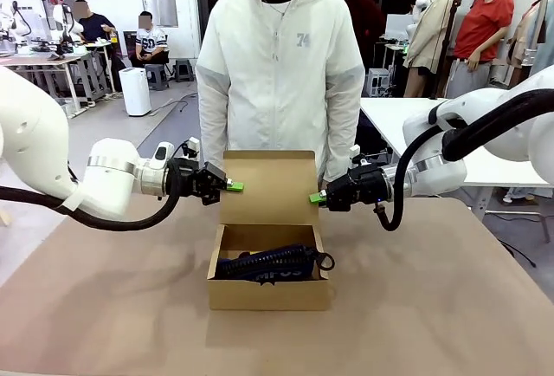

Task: Pack the items into the box.
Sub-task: Close the Mailer Box.

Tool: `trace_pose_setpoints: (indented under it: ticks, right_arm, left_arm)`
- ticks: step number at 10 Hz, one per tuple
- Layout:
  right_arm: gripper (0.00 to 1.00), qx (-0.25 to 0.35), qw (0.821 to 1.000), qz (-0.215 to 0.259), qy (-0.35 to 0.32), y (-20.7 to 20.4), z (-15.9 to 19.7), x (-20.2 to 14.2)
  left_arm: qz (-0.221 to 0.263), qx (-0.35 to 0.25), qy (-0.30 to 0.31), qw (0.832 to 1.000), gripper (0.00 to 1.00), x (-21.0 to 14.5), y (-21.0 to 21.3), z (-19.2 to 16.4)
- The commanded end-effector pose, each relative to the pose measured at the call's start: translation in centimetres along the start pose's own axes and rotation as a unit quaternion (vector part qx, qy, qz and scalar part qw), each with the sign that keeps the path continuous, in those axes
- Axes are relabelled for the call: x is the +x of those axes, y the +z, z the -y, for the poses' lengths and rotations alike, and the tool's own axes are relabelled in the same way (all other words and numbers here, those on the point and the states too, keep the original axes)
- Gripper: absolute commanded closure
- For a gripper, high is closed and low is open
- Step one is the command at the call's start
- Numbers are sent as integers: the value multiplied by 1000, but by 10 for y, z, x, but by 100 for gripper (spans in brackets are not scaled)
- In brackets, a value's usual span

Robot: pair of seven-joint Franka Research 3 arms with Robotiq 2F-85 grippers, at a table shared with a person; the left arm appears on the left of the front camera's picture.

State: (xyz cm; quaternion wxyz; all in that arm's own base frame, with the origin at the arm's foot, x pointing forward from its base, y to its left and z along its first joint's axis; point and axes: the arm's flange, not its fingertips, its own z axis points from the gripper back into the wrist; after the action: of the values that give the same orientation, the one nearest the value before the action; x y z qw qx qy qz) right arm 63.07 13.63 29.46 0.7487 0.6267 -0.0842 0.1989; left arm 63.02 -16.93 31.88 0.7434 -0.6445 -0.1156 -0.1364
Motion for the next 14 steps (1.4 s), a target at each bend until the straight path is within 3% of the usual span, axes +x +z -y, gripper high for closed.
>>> trace_pose_setpoints:
  ticks: [1, 6, 7, 10, 14]
  right_arm:
    - [72, 3, 1000, 3, -21, -1, -1, 10]
    - [72, 0, 1000, 0, -15, 0, 0, 1]
    - [72, -7, 999, -5, 40, -11, 0, 3]
    - [72, -47, 981, 45, 181, -24, -24, -7]
    - [72, -50, 942, 69, 325, -27, -58, -46]
  left_arm:
    - [2, -3, 12, 1000, 88, 6, 1, 0]
    - [2, -3, 12, 1000, 88, 6, 1, 0]
    - [1, 0, 6, 1000, 88, 2, 1, -1]
    - [-9, -3, -112, 994, 88, -24, -20, 25]
    - [25, 31, -285, 958, 88, -60, -17, 55]
